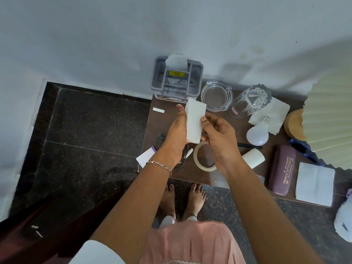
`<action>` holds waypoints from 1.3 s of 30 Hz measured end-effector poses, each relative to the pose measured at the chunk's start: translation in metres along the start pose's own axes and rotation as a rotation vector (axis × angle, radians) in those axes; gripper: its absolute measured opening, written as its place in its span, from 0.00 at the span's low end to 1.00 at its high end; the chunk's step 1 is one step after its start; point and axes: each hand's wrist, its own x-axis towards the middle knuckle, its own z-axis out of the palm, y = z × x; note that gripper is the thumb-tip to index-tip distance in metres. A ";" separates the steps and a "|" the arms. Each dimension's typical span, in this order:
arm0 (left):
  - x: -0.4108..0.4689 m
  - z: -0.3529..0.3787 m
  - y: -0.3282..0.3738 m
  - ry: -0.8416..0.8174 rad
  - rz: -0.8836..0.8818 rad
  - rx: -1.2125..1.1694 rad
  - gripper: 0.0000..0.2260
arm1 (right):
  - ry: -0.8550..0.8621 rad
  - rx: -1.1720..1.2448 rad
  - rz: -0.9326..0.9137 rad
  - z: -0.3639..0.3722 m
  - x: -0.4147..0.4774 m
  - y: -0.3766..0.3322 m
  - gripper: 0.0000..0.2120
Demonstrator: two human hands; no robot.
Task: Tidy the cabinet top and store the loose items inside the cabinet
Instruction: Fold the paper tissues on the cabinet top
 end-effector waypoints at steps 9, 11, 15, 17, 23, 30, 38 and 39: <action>-0.003 -0.010 0.001 -0.024 0.073 -0.105 0.11 | -0.027 -0.019 0.039 0.002 0.001 0.000 0.12; -0.005 -0.016 0.004 -0.042 0.063 -0.197 0.15 | -0.039 -0.013 0.050 0.002 0.001 -0.001 0.09; -0.007 -0.027 0.009 -0.007 0.033 -0.223 0.19 | -0.046 -0.001 0.065 0.002 0.003 -0.004 0.07; -0.008 -0.031 0.010 -0.048 0.002 -0.082 0.23 | -0.069 -0.005 0.045 0.003 0.003 -0.005 0.08; -0.008 -0.036 0.021 -0.106 -0.042 0.280 0.17 | -0.105 -0.127 -0.063 0.010 0.007 -0.012 0.10; 0.008 -0.043 0.055 0.030 0.206 0.388 0.09 | -0.116 -0.494 -0.288 0.025 0.026 -0.027 0.11; 0.040 -0.042 0.108 0.076 0.392 0.528 0.08 | 0.006 -0.931 -0.586 0.054 0.072 -0.052 0.07; 0.044 -0.042 0.113 0.087 0.405 0.541 0.09 | 0.016 -0.964 -0.611 0.058 0.078 -0.054 0.07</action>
